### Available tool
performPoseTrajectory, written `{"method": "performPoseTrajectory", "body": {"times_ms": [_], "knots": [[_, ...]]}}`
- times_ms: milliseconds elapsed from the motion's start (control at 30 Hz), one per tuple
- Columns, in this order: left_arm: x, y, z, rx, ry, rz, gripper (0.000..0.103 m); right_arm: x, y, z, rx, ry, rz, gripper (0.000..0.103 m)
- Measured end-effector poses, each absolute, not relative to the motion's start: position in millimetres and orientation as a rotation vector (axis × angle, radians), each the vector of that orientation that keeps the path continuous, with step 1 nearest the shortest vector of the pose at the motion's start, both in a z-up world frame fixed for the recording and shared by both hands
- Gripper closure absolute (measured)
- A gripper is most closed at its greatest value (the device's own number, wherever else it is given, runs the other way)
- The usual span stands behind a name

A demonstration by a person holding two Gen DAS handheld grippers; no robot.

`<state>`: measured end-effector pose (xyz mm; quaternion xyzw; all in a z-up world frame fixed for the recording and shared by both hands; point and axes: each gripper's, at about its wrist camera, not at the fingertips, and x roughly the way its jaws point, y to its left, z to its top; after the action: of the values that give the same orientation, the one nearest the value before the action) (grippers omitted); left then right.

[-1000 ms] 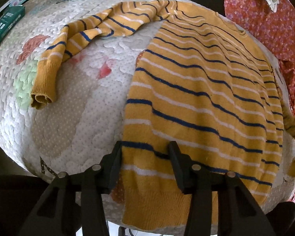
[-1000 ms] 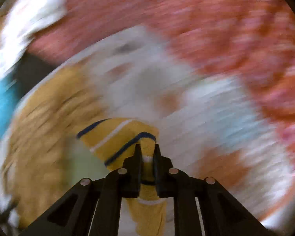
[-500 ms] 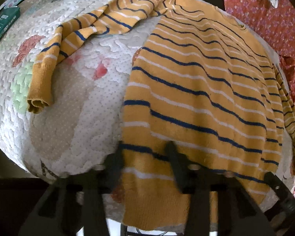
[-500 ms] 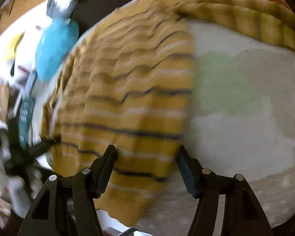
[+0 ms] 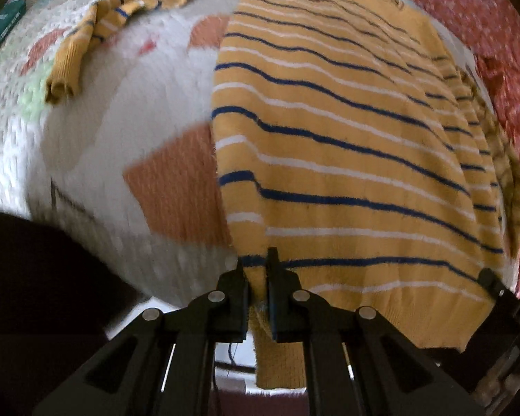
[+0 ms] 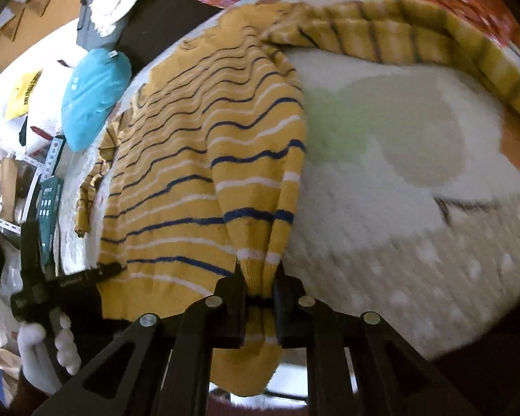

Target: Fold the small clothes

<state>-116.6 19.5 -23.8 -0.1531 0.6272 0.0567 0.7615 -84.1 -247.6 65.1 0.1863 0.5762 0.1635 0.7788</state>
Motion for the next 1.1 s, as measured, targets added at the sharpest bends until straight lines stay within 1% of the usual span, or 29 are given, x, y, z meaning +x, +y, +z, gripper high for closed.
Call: {"method": "performPoseTrajectory", "body": {"times_ms": [33,100,133,200,233,267,300,333,367,400,467,533,600,633,733,767,900,933,967,1000,1033,1100], "knots": [[-120.6,17.8,-26.5,-0.335,1.371,0.125,0.095,-89.5,-252.2,63.2,0.409,1.265,0.352,0.09],[-124.2,20.1,-27.1,-0.369,1.369,0.117,0.094,-97.0,-257.6,59.2,0.407,1.302,0.355,0.083],[-125.3,23.9,-23.3,-0.395,1.36,0.114,0.094,-99.5,-261.4,61.4,0.401,1.302,0.356,0.083],[-129.6,31.5,-8.7,-0.442,1.324,0.102,0.092,-101.4,-278.7,77.7,0.404,1.244,0.383,0.081],[-132.4,33.8,0.4,-0.44,1.301,0.103,0.092,-100.7,-292.9,91.1,0.402,1.192,0.373,0.077],[-135.1,34.6,11.0,-0.423,1.27,0.106,0.092,-98.7,-307.4,103.2,0.395,1.144,0.341,0.067],[-140.1,35.5,19.6,-0.404,1.246,0.105,0.09,-95.1,-324.5,115.1,0.387,1.096,0.296,0.055],[-140.9,34.3,28.7,-0.384,1.221,0.101,0.088,-90.1,-344.8,125.8,0.382,1.044,0.242,0.05],[-135.1,29.6,37.5,-0.372,1.204,0.097,0.083,-85.8,-361.9,132.5,0.377,1.006,0.198,0.046],[-133.3,27.4,43.6,-0.366,1.189,0.089,0.077,-77.8,-383.8,137.0,0.358,0.964,0.149,0.044],[-138.2,24.8,47.1,-0.374,1.183,0.062,0.073,-61.6,-411.9,133.5,0.306,0.948,0.091,0.042],[-128.7,14.9,45.8,-0.376,1.193,0.024,0.073,-46.9,-434.6,125.4,0.29,0.955,0.047,0.042],[-123.4,8.8,43.9,-0.351,1.199,0.009,0.073,-34.9,-454.9,117.0,0.387,0.962,0.09,0.04],[-118.8,4.5,43.2,-0.333,1.202,0.006,0.073,-31.7,-456.4,117.7,0.383,0.95,0.106,0.04],[-108.2,-4.1,38.1,-0.316,1.216,0.004,0.073,-18.0,-443.3,122.4,0.259,0.925,0.114,0.04],[-106.5,-5.0,37.7,-0.318,1.218,-0.001,0.073,-15.9,-438.4,121.4,0.231,0.931,0.131,0.038],[-100.4,-8.3,37.9,-0.299,1.209,-0.002,0.073,7.6,-415.9,99.4,0.067,1.058,0.145,0.037],[-99.5,-6.9,37.9,-0.297,1.209,0.001,0.073,12.1,-412.7,95.5,0.027,1.084,0.134,0.039],[-98.3,-5.0,37.5,-0.3,1.212,0.005,0.073,16.7,-409.1,91.3,-0.032,1.11,0.127,0.067],[-96.7,-1.6,37.0,-0.308,1.214,0.006,0.073,20.3,-405.8,88.1,-0.082,1.133,0.125,0.098],[-94.4,3.0,37.1,-0.321,1.215,0.006,0.073,24.3,-407.2,85.9,-0.122,1.157,0.106,0.099],[-87.7,13.7,39.1,-0.349,1.21,0.003,0.073,32.5,-429.3,100.7,-0.016,1.143,0.09,0.1]]}}
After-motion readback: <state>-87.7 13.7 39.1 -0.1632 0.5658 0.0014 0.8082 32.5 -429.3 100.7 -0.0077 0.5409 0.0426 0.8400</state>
